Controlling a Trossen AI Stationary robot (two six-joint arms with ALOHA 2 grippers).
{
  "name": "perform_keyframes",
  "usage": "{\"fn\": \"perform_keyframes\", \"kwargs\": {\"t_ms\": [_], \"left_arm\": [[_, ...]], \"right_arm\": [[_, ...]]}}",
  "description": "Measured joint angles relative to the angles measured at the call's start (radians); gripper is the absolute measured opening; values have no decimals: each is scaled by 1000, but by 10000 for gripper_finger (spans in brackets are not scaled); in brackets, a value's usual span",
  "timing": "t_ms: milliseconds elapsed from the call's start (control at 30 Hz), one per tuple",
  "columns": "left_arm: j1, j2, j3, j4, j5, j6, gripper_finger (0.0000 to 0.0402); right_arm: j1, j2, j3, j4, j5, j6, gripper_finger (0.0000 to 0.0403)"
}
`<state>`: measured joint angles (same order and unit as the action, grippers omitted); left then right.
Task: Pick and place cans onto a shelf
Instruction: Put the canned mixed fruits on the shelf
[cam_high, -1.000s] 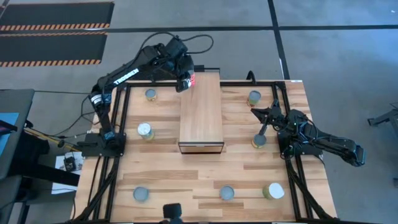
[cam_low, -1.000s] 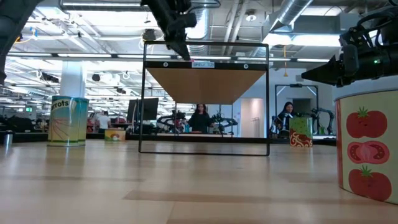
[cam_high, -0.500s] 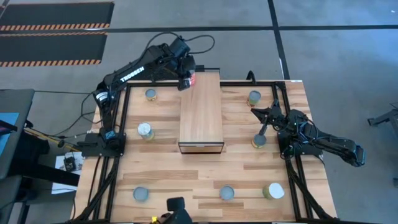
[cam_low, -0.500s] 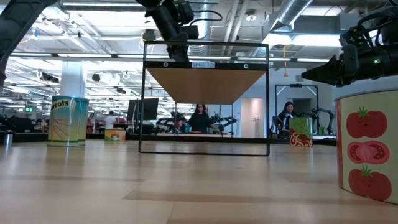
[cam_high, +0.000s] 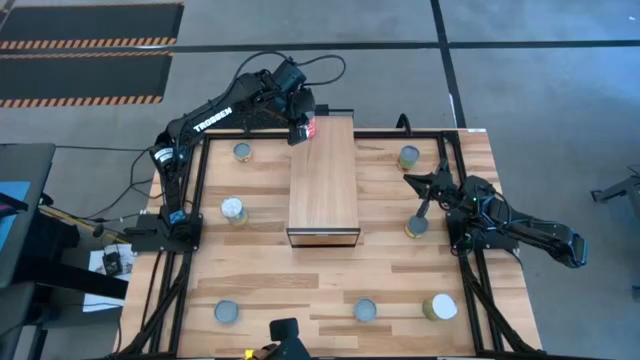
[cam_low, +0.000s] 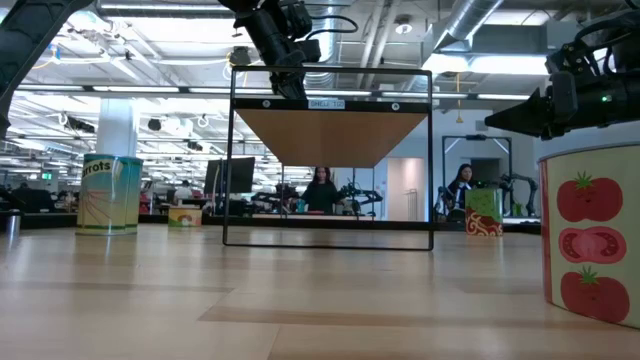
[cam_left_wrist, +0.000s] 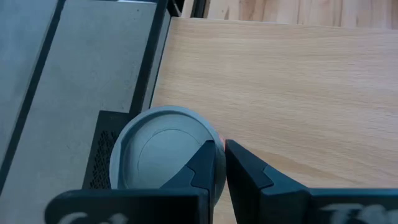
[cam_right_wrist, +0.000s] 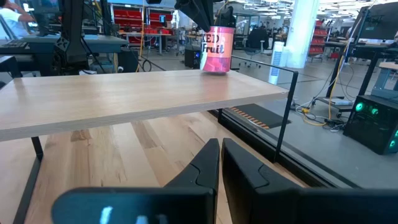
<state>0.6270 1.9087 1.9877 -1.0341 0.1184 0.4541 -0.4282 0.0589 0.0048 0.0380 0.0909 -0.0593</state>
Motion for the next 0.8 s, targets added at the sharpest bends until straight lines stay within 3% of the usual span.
{"fn": "perform_keyframes", "kwargs": {"t_ms": [400,800], "left_arm": [[-2,0,0,-6,-2,-11,20],[-20,0,0,18,-2,-1,95]], "right_arm": [[0,0,0,0,-1,0,43],[0,0,0,0,-1,0,43]]}}
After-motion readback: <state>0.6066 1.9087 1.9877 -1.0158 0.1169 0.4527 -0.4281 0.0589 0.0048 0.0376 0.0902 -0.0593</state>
